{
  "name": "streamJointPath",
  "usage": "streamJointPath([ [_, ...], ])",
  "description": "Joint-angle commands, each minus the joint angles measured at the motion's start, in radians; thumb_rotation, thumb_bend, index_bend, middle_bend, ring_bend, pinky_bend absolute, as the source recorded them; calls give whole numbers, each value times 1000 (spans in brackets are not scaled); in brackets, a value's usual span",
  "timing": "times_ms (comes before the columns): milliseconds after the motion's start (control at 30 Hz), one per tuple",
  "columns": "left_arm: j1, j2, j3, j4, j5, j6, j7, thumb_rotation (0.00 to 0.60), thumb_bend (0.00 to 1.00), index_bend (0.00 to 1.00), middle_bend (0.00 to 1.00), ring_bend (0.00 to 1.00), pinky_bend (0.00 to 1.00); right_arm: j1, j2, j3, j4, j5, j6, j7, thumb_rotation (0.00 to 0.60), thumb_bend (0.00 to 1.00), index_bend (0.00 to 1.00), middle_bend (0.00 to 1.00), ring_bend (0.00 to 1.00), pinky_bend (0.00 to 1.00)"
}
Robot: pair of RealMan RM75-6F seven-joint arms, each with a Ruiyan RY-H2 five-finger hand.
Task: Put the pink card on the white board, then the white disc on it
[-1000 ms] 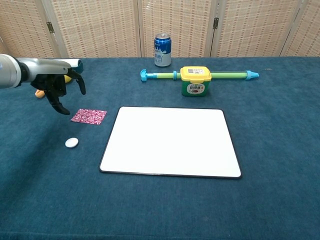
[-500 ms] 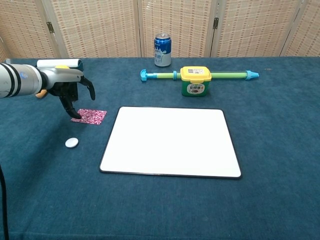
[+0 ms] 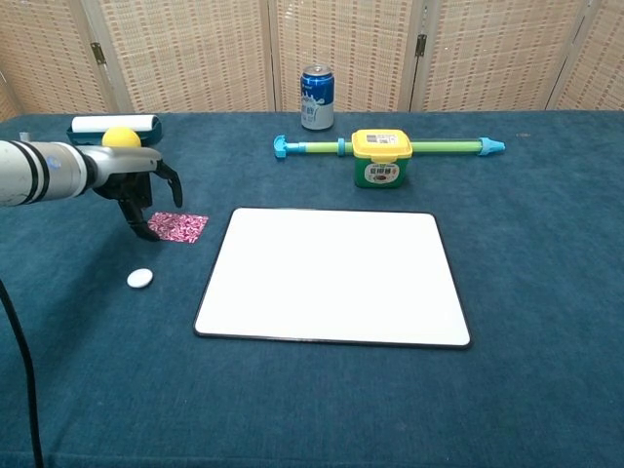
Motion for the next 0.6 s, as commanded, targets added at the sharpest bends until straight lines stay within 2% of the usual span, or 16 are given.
streamJointPath([
  [33, 2, -3, 2, 6, 4, -4, -7, 600, 232, 357, 1000, 1000, 1000, 1, -1, -1, 0, -1, -1, -2, 600, 317, 0, 0, 0, 0],
  [600, 1, -37, 4, 103, 33, -62, -63, 600, 232, 356, 1000, 1000, 1000, 3, 0, 0, 0, 3, -3, -6, 600, 317, 0, 0, 0, 0],
])
